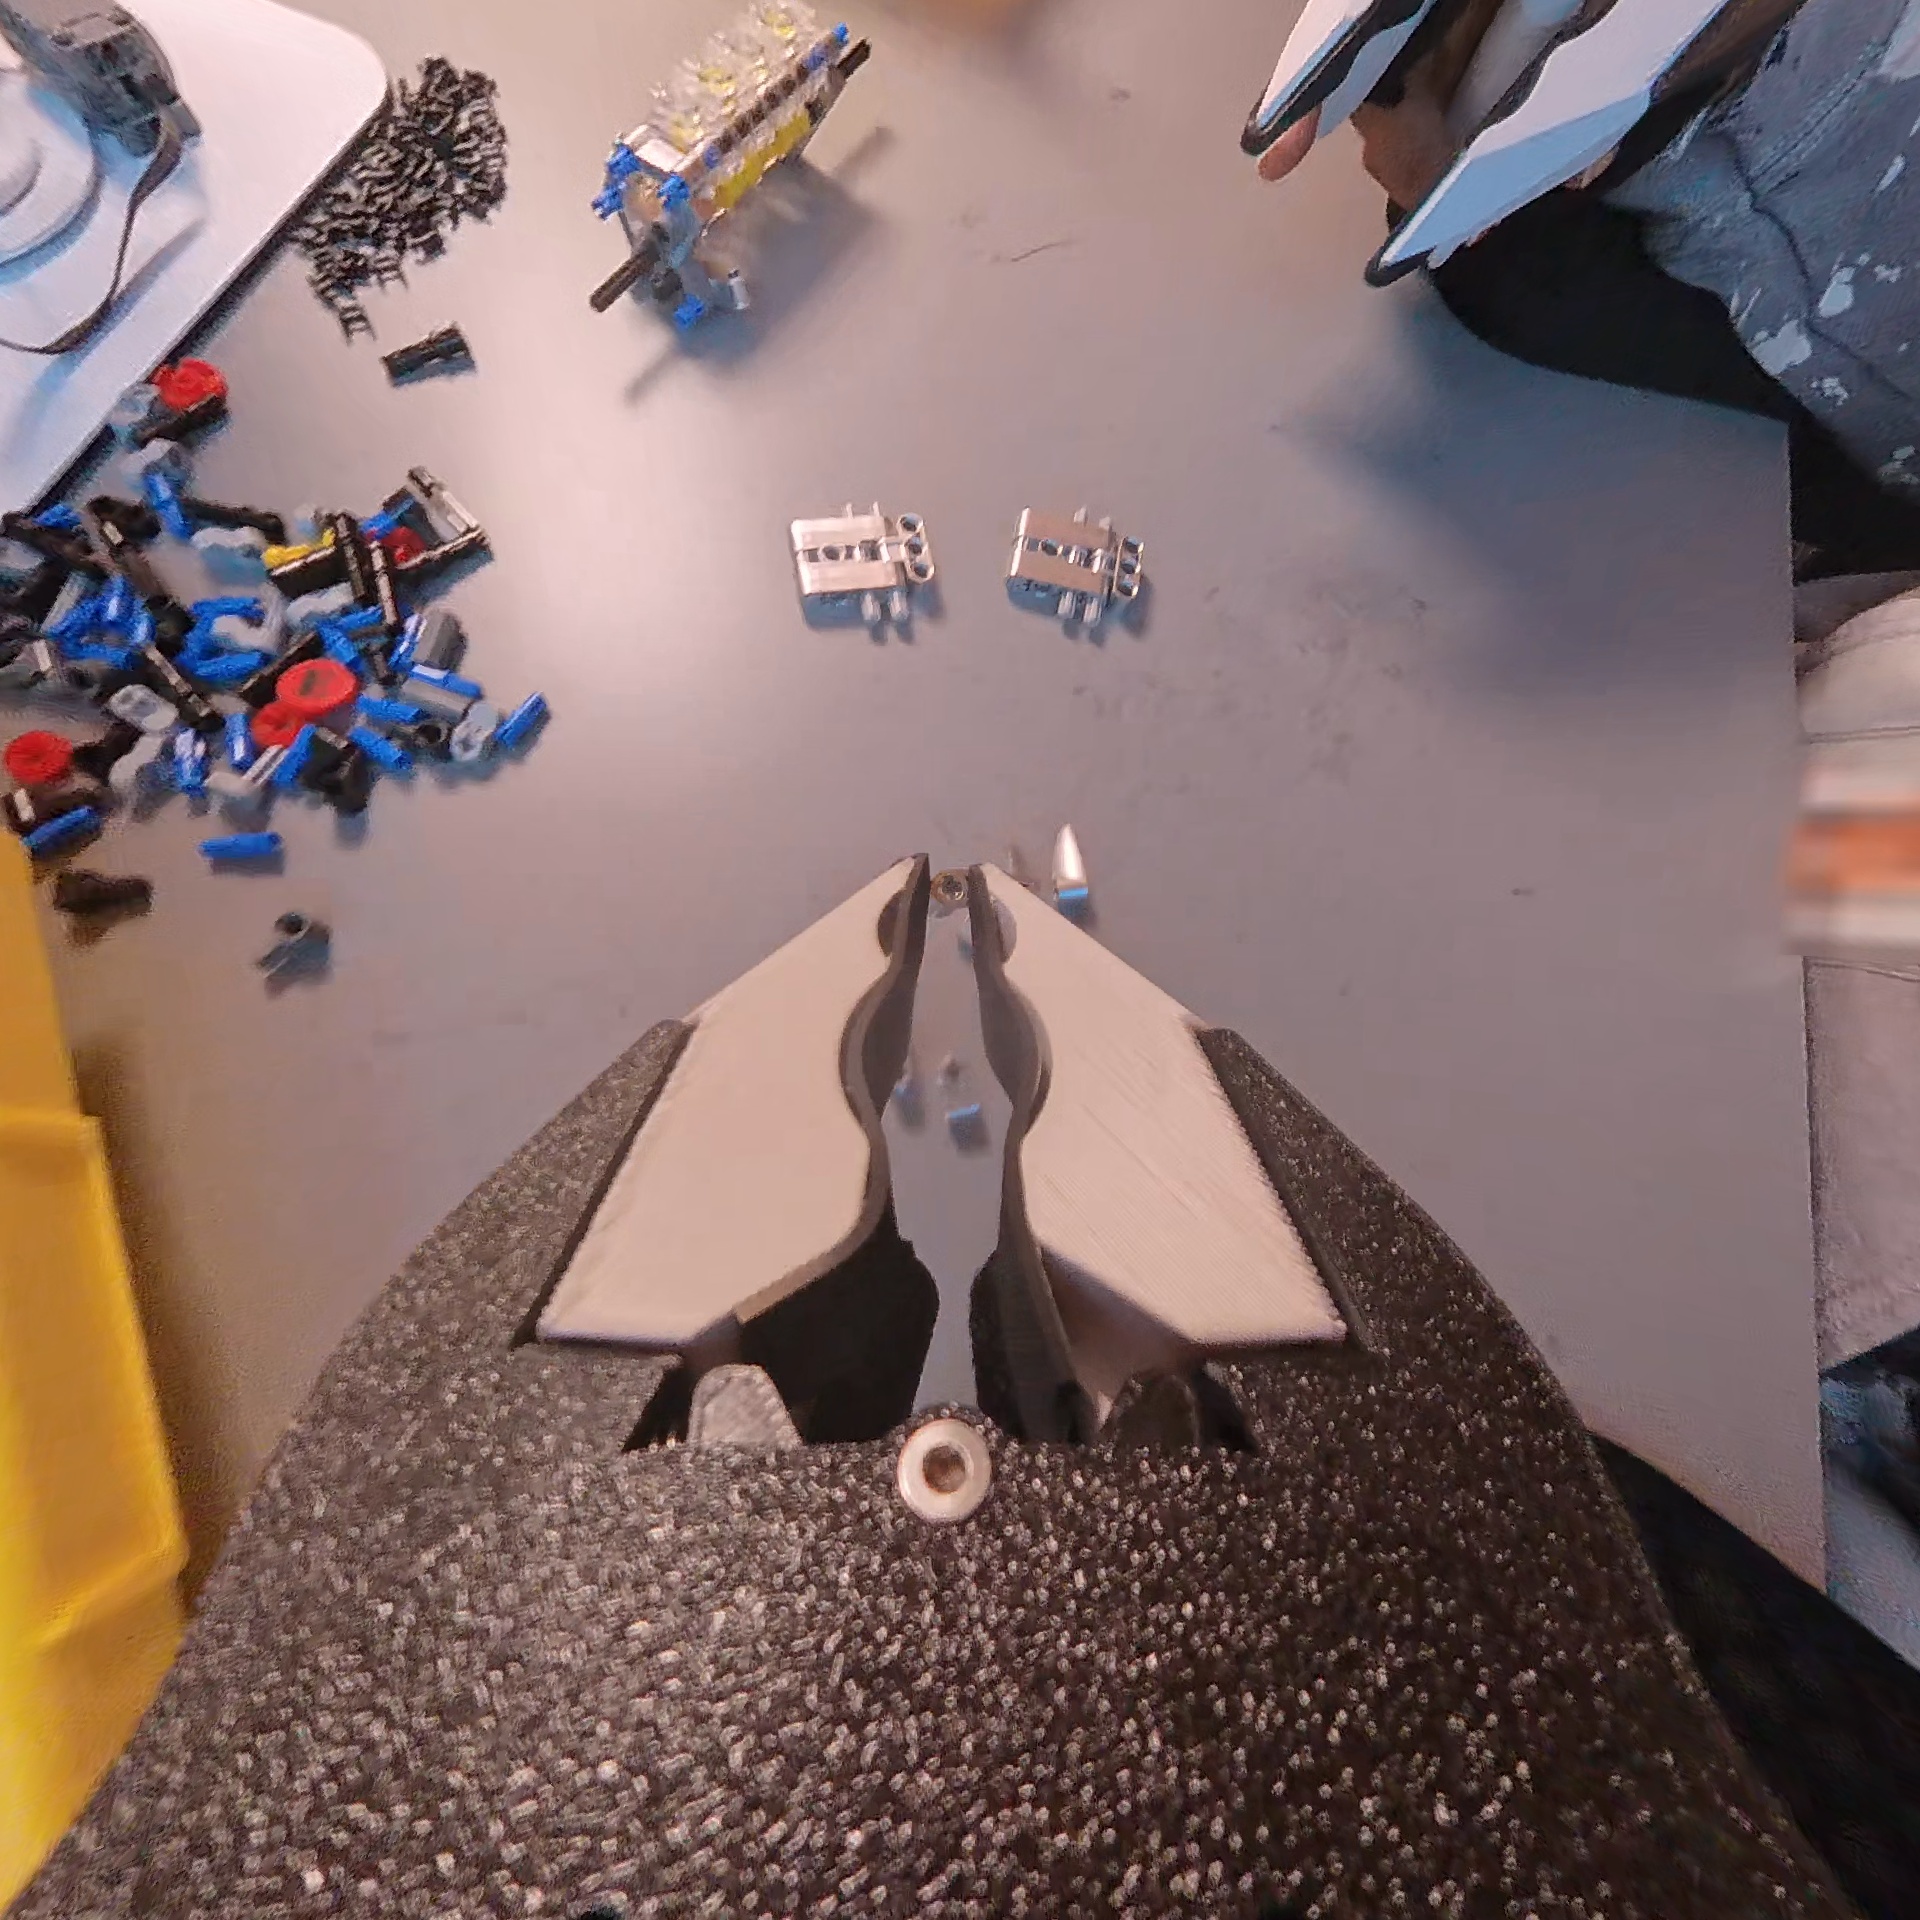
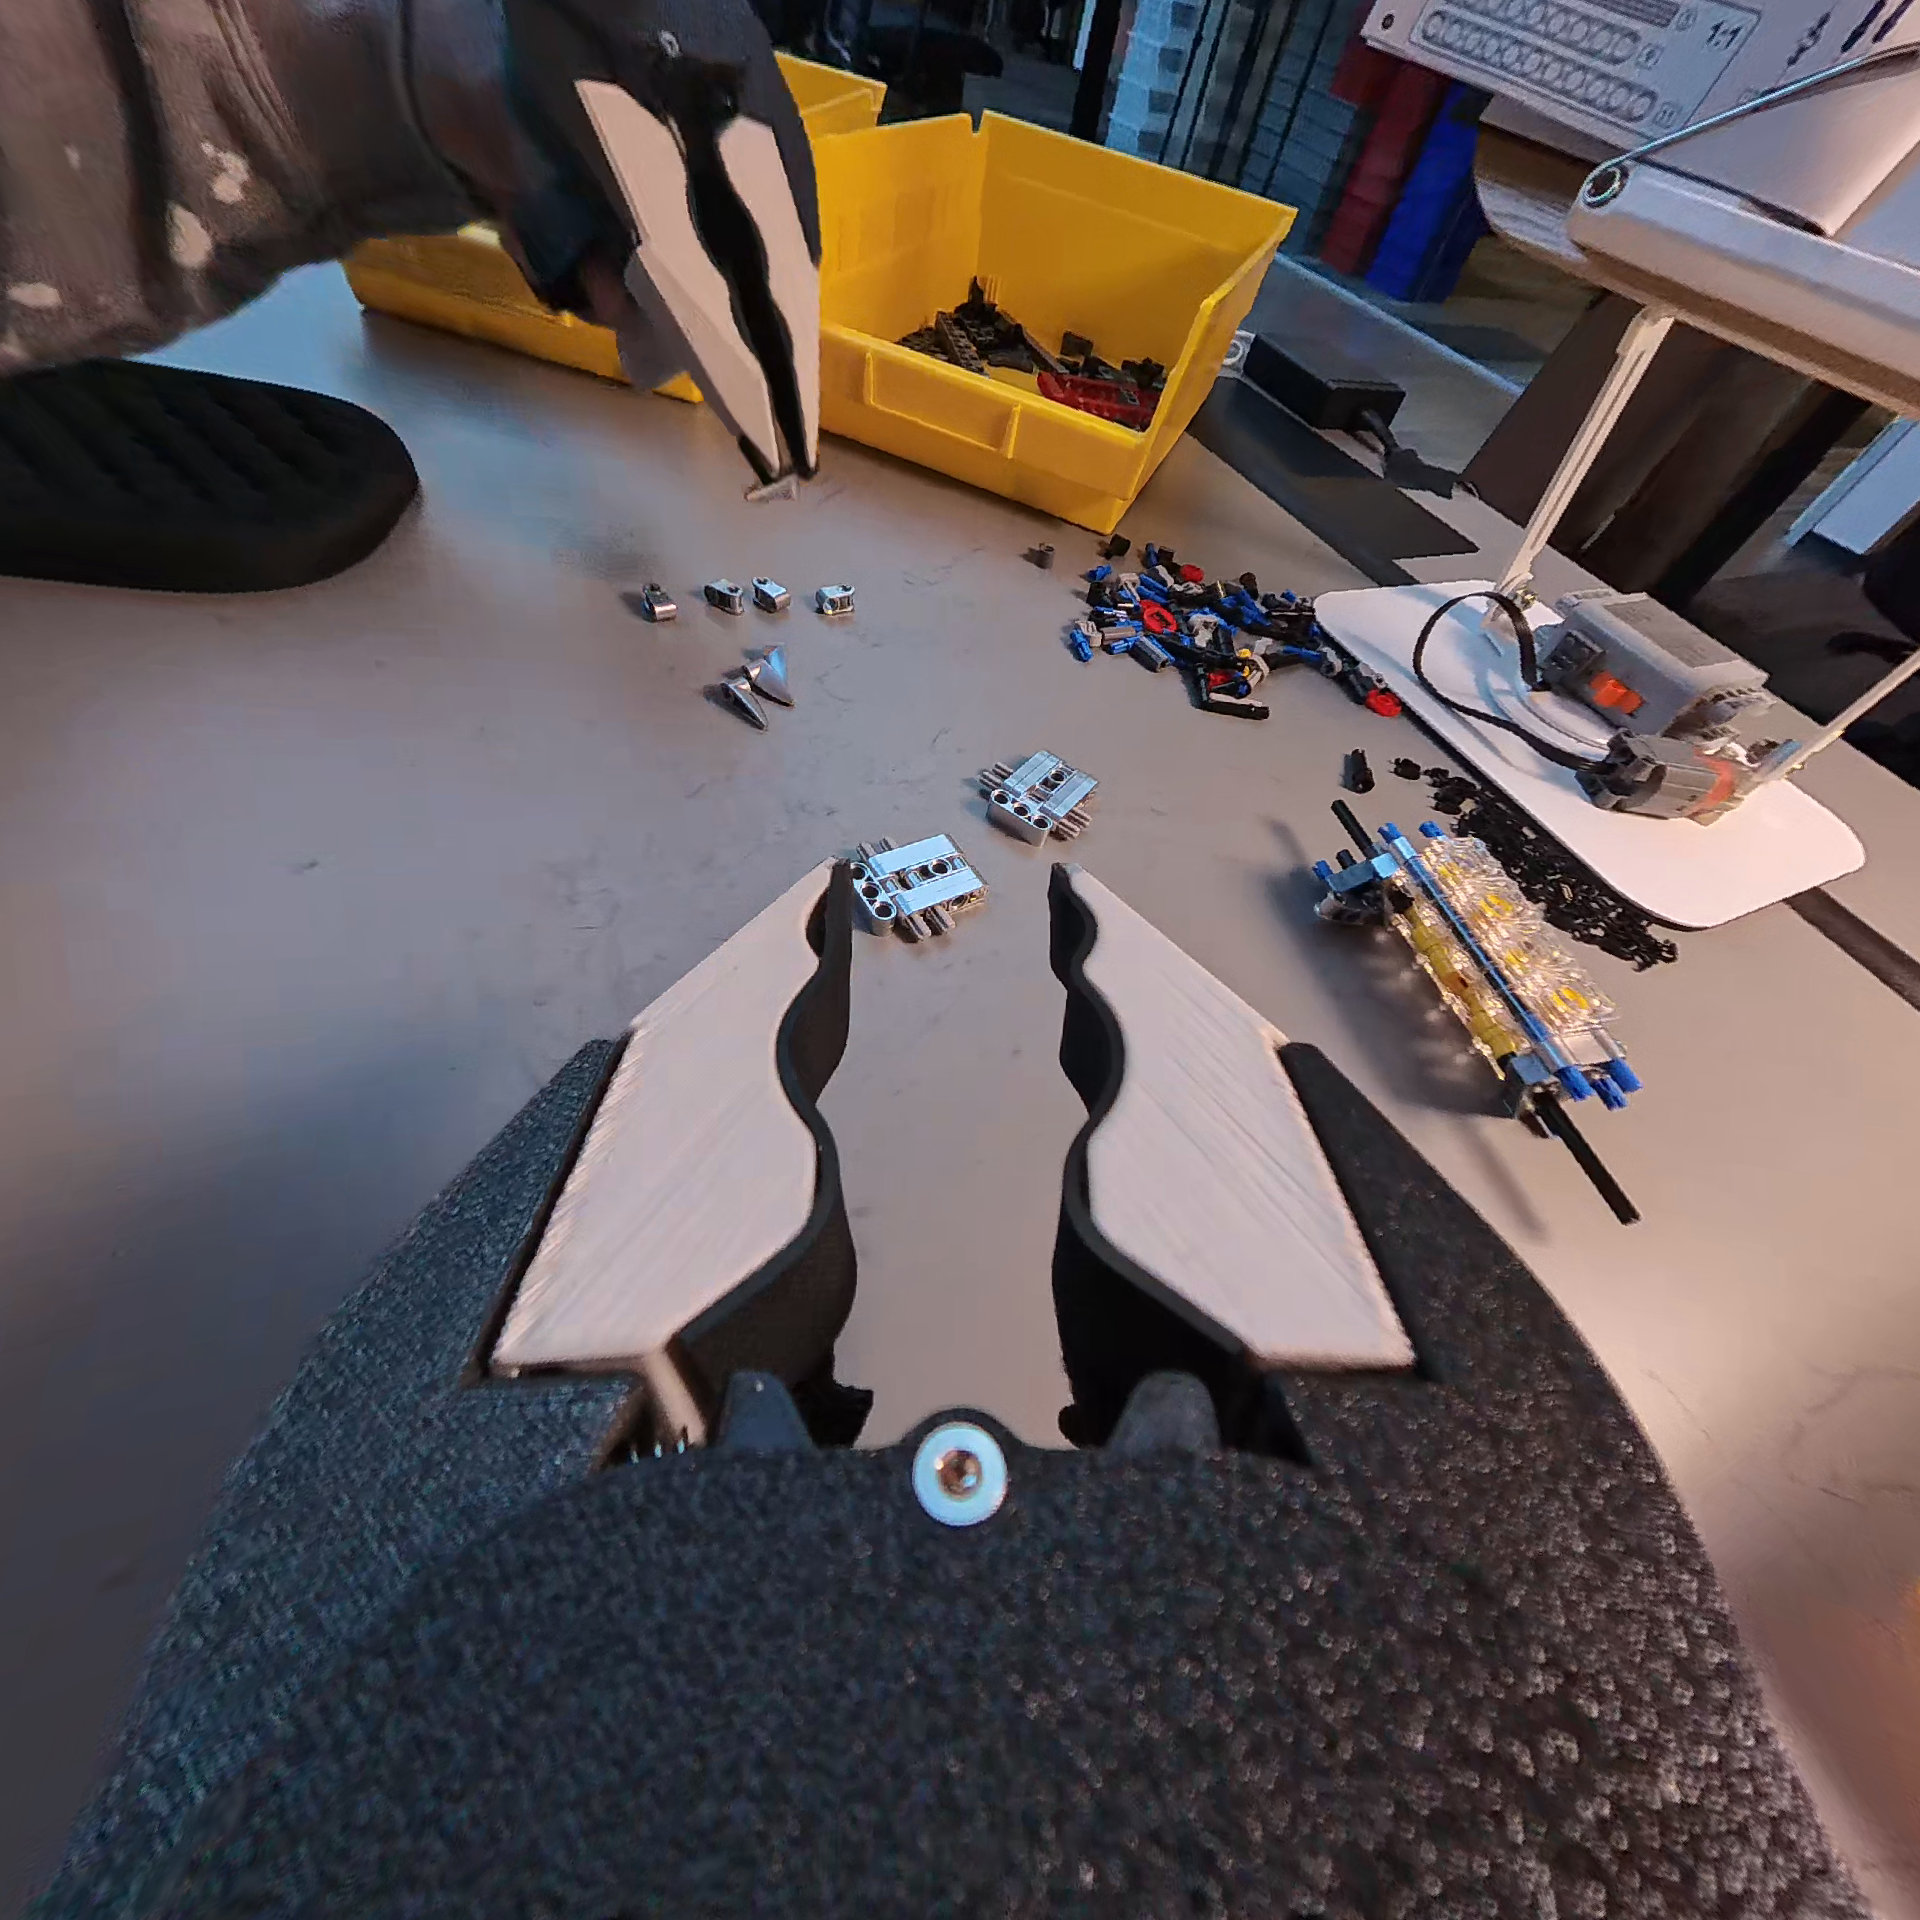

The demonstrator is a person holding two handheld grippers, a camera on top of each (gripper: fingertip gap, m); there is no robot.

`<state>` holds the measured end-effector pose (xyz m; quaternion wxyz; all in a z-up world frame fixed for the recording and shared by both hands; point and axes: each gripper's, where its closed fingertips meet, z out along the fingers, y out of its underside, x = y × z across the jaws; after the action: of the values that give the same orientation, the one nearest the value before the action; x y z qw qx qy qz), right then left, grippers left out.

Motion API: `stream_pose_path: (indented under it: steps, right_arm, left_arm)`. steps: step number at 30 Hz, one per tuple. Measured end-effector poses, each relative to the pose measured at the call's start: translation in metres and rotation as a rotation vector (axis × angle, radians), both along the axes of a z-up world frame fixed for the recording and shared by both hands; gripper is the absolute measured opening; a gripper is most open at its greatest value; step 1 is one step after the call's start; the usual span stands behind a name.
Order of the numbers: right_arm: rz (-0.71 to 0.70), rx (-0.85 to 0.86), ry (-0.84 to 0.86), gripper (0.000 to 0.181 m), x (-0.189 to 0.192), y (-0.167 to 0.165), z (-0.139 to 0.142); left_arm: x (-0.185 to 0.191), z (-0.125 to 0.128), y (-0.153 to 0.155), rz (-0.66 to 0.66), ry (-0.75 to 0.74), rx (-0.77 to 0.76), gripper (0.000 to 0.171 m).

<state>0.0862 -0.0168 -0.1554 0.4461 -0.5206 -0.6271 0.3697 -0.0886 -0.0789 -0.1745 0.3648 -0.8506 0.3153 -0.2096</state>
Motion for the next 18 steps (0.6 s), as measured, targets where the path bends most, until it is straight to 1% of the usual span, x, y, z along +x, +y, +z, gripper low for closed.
stream_pose_path:
  steps: [3,7,10,13,18]
  right_arm:
    - [-0.001,0.006,0.005,0.037,0.001,-0.001,0.001]
    - [0.005,0.013,-0.013,0.037,-0.001,-0.002,-0.002]
    - [0.007,0.018,-0.023,0.037,-0.002,-0.003,-0.004]
    - [0.005,0.015,-0.039,0.037,-0.003,-0.002,-0.007]
    - [-0.001,0.003,-0.048,0.037,-0.004,0.000,-0.009]
  left_arm:
    - [0.027,-0.006,0.008,-0.034,-0.022,0.018,0.006]
    - [0.045,-0.021,0.013,-0.060,0.008,0.027,0.006]
    - [0.046,-0.031,0.016,-0.044,0.023,0.035,0.006]
    - [0.044,-0.041,0.016,-0.035,0.084,0.041,0.006]
    - [0.044,-0.048,0.014,-0.045,0.118,0.047,0.006]
